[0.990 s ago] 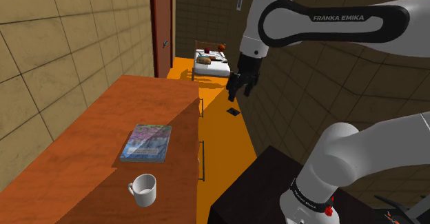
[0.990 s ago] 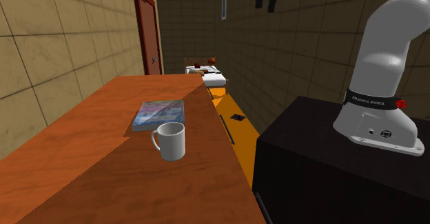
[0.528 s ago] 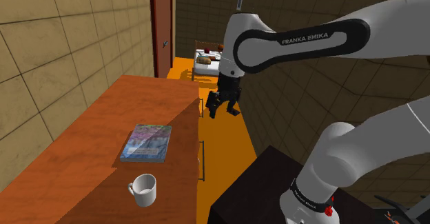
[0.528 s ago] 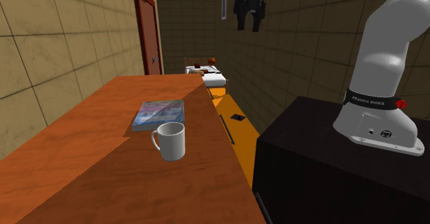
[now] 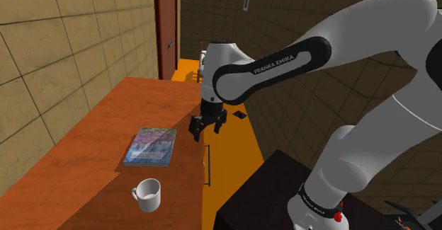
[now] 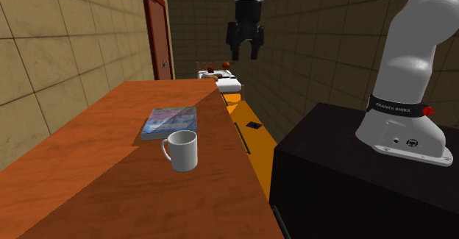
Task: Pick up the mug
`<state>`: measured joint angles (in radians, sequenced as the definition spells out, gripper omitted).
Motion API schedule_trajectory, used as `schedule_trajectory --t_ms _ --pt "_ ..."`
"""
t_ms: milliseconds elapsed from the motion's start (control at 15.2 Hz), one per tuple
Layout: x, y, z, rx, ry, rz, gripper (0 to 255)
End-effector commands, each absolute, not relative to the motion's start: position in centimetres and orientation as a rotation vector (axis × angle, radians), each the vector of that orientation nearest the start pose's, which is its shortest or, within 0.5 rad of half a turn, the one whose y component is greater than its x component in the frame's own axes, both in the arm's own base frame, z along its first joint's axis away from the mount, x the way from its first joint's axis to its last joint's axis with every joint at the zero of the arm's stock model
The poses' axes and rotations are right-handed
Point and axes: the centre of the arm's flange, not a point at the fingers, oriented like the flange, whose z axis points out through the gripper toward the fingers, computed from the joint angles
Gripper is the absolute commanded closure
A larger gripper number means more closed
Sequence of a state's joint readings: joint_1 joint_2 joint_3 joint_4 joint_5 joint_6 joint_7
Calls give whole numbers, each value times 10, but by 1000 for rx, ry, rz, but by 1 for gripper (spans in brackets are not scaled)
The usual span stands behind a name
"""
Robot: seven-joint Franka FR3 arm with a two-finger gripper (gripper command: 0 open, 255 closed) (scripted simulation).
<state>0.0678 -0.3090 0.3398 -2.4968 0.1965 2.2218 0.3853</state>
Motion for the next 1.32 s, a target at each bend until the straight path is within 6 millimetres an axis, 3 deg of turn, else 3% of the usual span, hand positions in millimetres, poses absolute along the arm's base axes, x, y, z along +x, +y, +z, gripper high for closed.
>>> schedule_trajectory --t_ms 0,1254 --pt "408 196 372 -3075 179 5 0" --pt "492 341 186 -3076 268 66 0"
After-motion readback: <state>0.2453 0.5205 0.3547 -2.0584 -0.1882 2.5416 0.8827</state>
